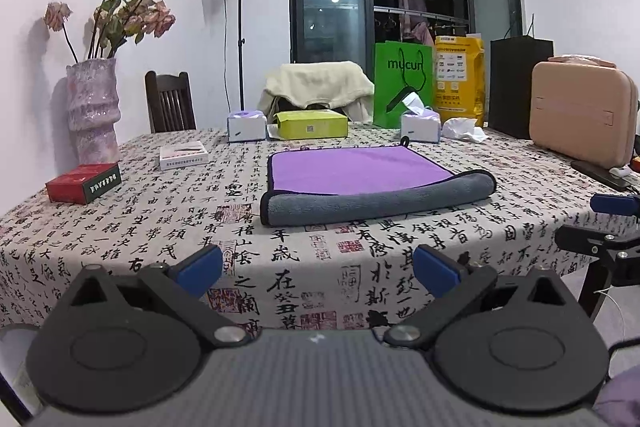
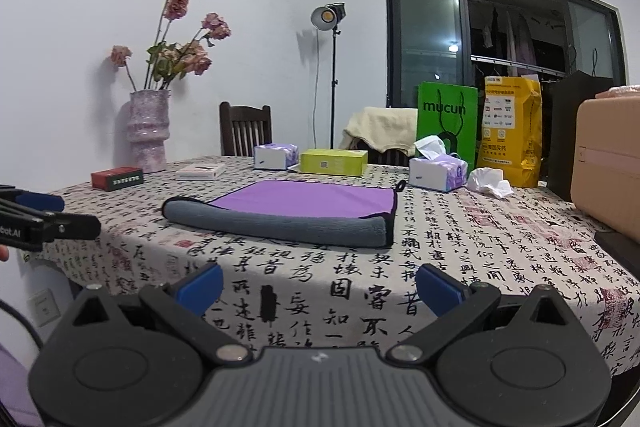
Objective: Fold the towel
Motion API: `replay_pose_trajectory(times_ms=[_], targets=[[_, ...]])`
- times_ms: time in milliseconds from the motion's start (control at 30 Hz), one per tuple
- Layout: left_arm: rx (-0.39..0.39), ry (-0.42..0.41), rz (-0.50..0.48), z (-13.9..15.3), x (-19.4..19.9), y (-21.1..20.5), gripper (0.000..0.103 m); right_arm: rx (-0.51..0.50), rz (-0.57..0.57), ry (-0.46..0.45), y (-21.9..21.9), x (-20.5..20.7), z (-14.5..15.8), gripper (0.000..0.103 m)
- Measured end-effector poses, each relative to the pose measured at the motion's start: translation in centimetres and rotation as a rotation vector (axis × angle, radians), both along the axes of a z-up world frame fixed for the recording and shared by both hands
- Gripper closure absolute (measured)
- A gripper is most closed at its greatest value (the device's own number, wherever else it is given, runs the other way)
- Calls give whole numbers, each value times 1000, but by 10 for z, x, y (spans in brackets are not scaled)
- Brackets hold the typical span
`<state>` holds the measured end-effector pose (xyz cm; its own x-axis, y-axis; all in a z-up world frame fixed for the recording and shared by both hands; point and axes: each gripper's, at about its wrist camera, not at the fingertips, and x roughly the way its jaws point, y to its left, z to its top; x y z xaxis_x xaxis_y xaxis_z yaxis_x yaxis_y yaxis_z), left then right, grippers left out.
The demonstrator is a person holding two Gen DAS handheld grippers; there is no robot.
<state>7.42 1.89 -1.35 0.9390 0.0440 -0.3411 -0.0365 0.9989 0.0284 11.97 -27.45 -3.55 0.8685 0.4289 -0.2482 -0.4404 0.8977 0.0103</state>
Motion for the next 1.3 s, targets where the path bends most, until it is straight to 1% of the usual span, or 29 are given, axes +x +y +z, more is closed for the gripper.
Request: replay_pose_trajectory(times_ms=[200, 433, 633, 800, 867, 967, 1033, 1133, 1200, 1300], targets=[[1, 19, 1, -3, 22, 8, 0, -31, 5, -21, 1, 19, 0, 0], [-23, 47, 5, -4, 57, 18, 0, -48, 6, -11, 3, 50, 4, 0], [-28, 61, -21, -2, 89, 22, 0, -47, 32, 30, 5, 83, 8, 0], [-51, 75, -29, 2, 118, 30, 0, -54, 42, 55, 10, 111, 12, 1], [-61, 94, -23, 3, 131, 35, 2, -61, 41, 59, 12, 122, 13, 1], [-85, 120, -22, 2, 148, 42, 8, -60, 46, 78, 16, 140, 14, 2], [-100, 143, -24, 1, 157, 46, 15, -62, 45, 91, 19, 150, 14, 3], [-115, 172, -36, -2, 167, 51, 34, -64, 59, 119, 23, 165, 11, 9], [-126, 190, -41, -4, 173, 54, 38, -61, 62, 136, 26, 174, 9, 9], [-145, 218, -35, -7, 180, 58, 42, -56, 63, 158, 28, 186, 7, 11]])
